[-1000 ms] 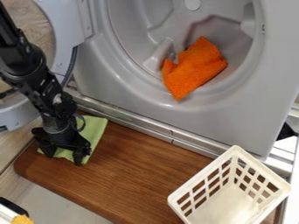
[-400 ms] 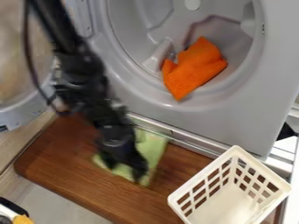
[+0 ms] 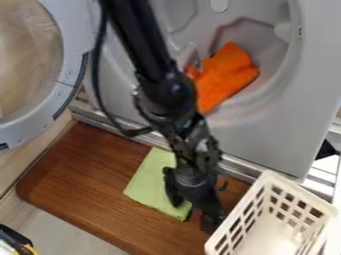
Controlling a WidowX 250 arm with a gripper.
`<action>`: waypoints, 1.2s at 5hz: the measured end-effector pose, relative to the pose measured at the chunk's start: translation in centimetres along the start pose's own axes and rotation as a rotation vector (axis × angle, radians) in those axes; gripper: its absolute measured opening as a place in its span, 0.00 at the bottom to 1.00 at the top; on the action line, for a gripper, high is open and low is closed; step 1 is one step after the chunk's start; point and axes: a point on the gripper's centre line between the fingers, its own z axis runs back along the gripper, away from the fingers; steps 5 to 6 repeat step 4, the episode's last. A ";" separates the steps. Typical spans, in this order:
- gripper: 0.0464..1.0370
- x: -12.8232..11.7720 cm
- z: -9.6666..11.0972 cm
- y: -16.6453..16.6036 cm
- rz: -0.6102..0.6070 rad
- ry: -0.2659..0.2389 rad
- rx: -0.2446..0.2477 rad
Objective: Move the green cloth to the center of the table
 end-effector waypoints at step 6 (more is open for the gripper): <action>0.96 -1.4 8.6 1.8 0.166 -0.072 0.019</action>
